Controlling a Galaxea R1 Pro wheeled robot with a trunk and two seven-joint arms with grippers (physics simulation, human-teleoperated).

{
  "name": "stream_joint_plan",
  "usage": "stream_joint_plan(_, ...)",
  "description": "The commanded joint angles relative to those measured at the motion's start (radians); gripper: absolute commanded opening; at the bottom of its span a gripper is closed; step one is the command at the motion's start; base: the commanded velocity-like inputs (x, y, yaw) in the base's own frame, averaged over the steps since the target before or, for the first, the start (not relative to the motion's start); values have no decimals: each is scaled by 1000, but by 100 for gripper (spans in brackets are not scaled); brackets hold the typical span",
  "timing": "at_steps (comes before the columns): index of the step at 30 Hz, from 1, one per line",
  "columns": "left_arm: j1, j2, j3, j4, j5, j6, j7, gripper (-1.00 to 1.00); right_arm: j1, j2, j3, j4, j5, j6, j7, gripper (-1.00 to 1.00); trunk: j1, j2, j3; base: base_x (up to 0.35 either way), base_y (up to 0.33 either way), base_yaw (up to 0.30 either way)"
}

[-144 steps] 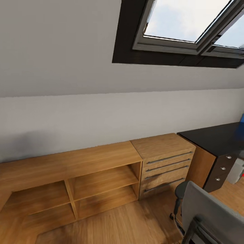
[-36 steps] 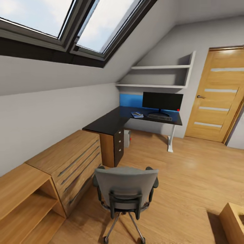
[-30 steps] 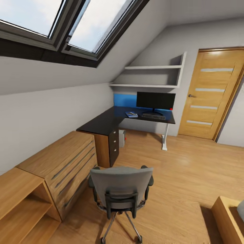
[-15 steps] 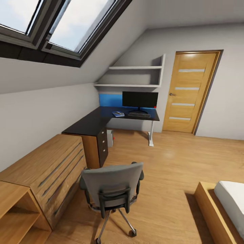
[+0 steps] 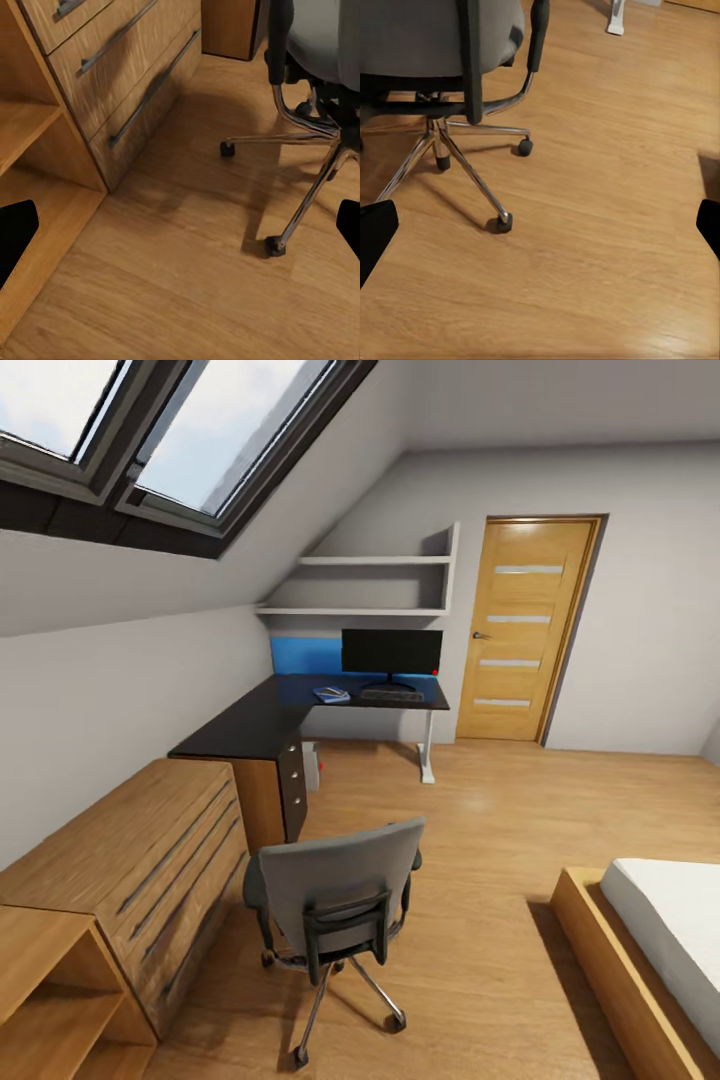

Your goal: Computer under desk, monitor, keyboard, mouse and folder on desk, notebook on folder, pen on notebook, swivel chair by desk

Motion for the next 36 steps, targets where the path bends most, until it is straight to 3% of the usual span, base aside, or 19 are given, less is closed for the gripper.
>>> stream_joint_plan(1,0,1,-9,-1,1,-1,9,100,-1,-1,9,2,-10,-4,0,100,0,-1,-2,-24,129,-5)
stream_joint_plan(13,0,2,-8,-1,1,0,9,100,-1,-5,8,2,-11,-4,1,100,0,-1,-2,-4,20,-1)
stream_joint_plan(27,0,1,-10,-1,1,0,10,100,-1,-2,8,2,-11,-4,1,100,0,-1,-2,29,271,0)
stream_joint_plan(36,0,1,-10,-1,1,0,9,100,-1,-2,9,2,-11,-4,1,100,0,-1,-2,15,60,-101)
